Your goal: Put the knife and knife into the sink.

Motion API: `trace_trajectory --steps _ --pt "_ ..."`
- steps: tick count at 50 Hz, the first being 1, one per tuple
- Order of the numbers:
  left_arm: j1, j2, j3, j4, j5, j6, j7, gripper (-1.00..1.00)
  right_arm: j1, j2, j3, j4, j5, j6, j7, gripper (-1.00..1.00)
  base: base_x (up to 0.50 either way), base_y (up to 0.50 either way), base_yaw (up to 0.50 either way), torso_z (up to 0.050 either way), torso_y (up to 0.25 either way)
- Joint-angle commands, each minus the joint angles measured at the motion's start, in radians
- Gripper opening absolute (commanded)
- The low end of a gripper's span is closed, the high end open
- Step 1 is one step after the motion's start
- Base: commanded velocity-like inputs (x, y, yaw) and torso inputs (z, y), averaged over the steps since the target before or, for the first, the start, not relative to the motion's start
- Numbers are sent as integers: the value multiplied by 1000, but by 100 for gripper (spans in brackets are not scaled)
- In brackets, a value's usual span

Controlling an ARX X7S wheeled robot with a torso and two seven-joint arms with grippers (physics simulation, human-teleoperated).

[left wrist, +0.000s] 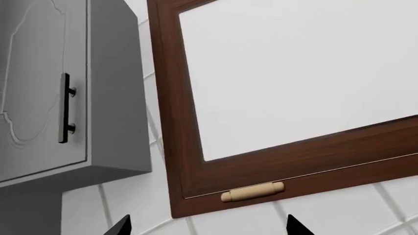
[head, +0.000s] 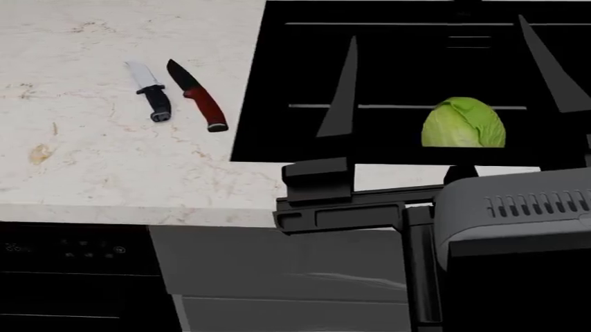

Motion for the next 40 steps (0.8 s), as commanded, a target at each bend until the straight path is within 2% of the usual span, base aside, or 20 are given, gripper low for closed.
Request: trace_trajectory --steps 1,15,18,27,40 --pt "17 0 -11 0 -25 15 -11 100 -6 14 -5 6 10 -20 13 100 0 238 0 0 0" --pt "8 0 -16 0 -39 11 -9 100 -3 29 8 -1 50 -24 40 100 0 97 0 0 0" --pt "16 0 -52 0 -116 49 -28 100 1 32 5 -1 57 -24 44 100 0 0 0 7 0" --pt "31 0 -106 0 -218 99 -57 100 4 41 -8 0 64 -32 57 100 0 0 0 45 0" --pt "30 0 -106 0 -203 100 -47 100 10 52 -22 3 74 -44 72 100 0 0 0 50 0"
